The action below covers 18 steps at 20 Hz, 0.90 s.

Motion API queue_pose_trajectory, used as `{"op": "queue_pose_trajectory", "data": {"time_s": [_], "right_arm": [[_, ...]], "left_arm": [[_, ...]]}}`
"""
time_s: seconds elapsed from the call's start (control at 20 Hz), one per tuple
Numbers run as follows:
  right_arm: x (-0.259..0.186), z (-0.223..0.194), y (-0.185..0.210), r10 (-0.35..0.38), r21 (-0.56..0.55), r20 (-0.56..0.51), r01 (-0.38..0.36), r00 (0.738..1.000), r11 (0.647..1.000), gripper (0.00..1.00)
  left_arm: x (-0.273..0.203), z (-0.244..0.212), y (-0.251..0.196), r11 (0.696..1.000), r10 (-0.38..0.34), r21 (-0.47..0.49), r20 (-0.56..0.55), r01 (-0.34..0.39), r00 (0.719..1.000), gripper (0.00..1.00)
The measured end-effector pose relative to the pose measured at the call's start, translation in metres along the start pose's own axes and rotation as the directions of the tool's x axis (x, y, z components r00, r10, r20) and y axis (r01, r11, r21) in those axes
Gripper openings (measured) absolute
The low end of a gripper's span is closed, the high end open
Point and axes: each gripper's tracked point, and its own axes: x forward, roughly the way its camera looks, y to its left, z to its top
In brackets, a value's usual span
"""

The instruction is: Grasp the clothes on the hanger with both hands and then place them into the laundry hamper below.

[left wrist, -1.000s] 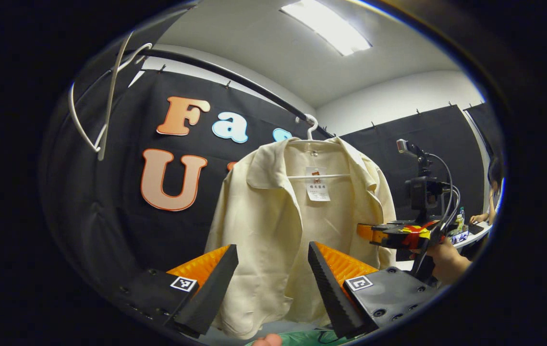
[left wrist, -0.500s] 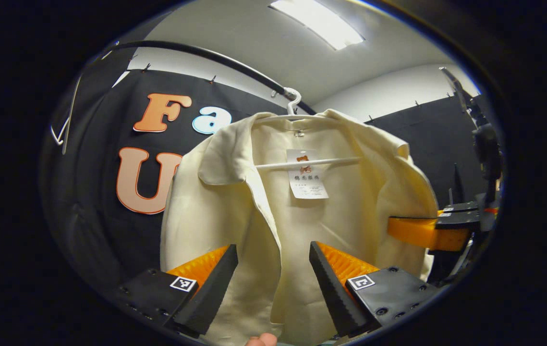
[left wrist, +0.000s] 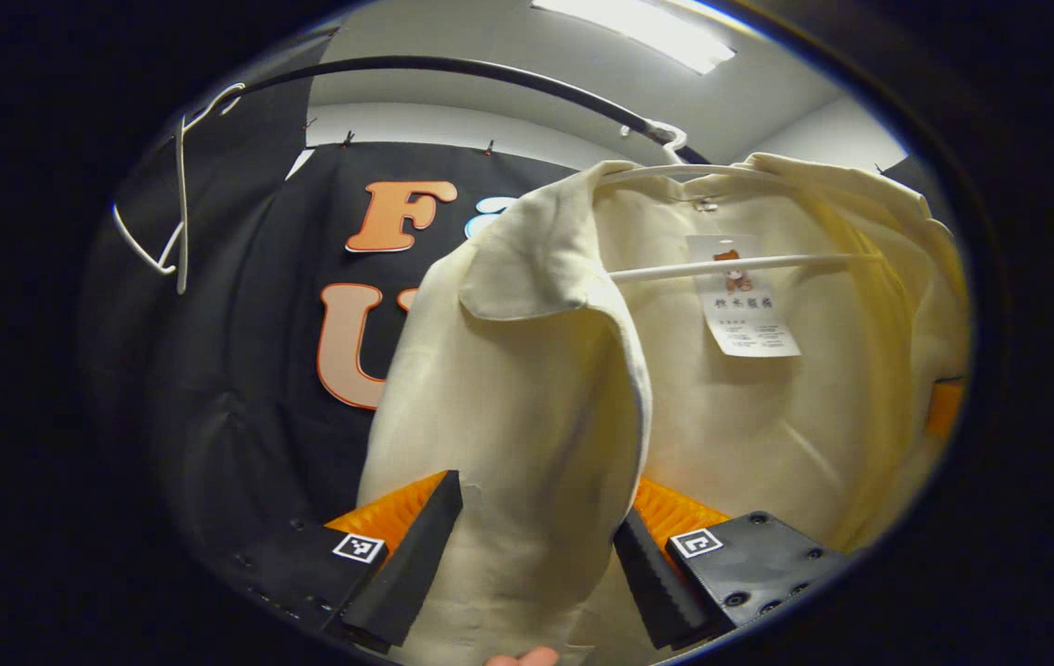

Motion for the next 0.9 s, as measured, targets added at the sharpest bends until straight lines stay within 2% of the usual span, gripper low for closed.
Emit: {"op": "queue_pose_trajectory", "data": {"time_s": [0.15,0.2,0.25,0.4,0.45,0.55,0.7,0.8,0.9], "right_arm": [[-0.001,-0.003,-0.003,0.002,0.006,-0.002,-0.002,1.000,1.000,0.06],[-0.001,-0.003,-0.003,0.004,0.008,-0.002,-0.004,1.000,1.000,0.06],[-0.001,-0.004,-0.003,0.004,0.008,-0.002,-0.004,1.000,1.000,0.06],[-0.003,-0.002,-0.004,0.003,-0.006,0.001,-0.003,1.000,1.000,0.06],[-0.002,-0.001,-0.005,-0.001,-0.013,0.002,0.001,1.000,1.000,0.06],[-0.001,0.000,-0.009,-0.014,-0.026,0.006,0.014,1.000,1.000,0.06],[-0.004,0.002,-0.015,-0.028,-0.020,0.016,0.028,0.999,0.999,0.06],[-0.006,0.008,-0.023,-0.054,-0.016,0.036,0.054,0.998,0.998,0.06],[-0.008,0.019,-0.040,-0.090,-0.030,0.059,0.092,0.994,0.995,0.04]], "left_arm": [[0.001,0.001,0.027,0.998,0.056,0.027,0.019,-0.057,0.998,0.95],[0.000,0.002,0.032,0.997,0.063,0.038,0.028,-0.064,0.998,0.84],[0.002,0.006,0.032,0.998,0.049,0.048,0.034,-0.050,0.998,0.77],[-0.002,0.021,0.039,0.997,0.017,0.070,0.070,-0.022,0.997,0.30],[-0.003,0.028,0.043,0.997,0.003,0.072,0.092,-0.010,0.996,0.28],[-0.006,0.034,0.057,0.994,0.008,0.104,0.104,-0.019,0.995,0.14],[-0.010,0.042,0.077,0.980,0.052,0.184,0.121,-0.074,0.991,0.13],[-0.015,0.060,0.094,0.955,0.117,0.250,0.175,-0.159,0.978,0.10],[-0.013,0.074,0.098,0.928,0.134,0.316,0.216,-0.199,0.967,0.10]]}}
